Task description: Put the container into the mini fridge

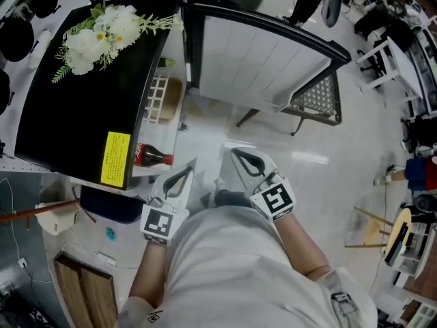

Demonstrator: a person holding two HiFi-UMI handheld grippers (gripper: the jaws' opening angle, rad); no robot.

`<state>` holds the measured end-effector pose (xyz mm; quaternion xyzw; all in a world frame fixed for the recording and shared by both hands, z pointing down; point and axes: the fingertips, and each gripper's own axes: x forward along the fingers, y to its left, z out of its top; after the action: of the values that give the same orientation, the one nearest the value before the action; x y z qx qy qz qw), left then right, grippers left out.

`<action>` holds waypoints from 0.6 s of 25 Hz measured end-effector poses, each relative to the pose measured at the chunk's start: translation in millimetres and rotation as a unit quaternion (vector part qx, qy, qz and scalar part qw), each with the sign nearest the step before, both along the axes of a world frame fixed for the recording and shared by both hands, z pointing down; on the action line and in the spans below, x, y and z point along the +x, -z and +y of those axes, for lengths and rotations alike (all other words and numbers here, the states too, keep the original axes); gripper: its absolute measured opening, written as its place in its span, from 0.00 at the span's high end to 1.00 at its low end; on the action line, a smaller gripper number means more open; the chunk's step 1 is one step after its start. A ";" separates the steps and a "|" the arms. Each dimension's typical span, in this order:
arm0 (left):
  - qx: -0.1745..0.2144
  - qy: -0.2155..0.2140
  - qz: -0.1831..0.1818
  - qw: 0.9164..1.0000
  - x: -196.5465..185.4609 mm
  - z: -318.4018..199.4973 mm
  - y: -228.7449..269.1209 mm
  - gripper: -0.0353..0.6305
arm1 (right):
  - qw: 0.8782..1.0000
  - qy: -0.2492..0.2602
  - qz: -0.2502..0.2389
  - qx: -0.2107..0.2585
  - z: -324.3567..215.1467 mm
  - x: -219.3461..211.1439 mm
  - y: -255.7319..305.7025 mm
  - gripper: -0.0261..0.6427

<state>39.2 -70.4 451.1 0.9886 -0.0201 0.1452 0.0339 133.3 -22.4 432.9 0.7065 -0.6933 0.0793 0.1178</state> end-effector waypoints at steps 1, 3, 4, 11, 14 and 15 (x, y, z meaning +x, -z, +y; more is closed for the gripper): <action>0.001 -0.003 0.002 1.000 1.4 0.4 1.9 0.93 | 1.000 -0.002 0.000 0.000 2.9 -0.6 1.0 0.96; 0.002 -0.007 0.007 1.000 4.4 0.6 5.5 0.93 | 1.000 -0.007 -0.001 0.003 7.6 -2.0 3.0 0.96; 0.002 -0.009 0.010 1.000 5.9 0.8 6.9 0.93 | 1.000 -0.010 -0.003 0.005 10.0 -2.4 3.0 0.96; 0.001 -0.024 0.024 0.999 16.8 5.2 19.3 0.93 | 1.000 -0.023 -0.009 0.003 23.2 -4.0 1.9 0.96; 0.000 -0.026 0.025 0.999 19.2 5.0 20.9 0.93 | 1.000 -0.027 -0.011 0.006 24.7 -3.7 3.9 0.96; 0.000 -0.027 0.025 0.999 19.9 4.7 21.0 0.93 | 1.000 -0.028 -0.011 0.009 24.9 -3.1 5.1 0.96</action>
<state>59.1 -65.7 430.1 0.9922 0.0072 0.1209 0.0310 130.2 2.4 427.9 0.7260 -0.6749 0.0840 0.1020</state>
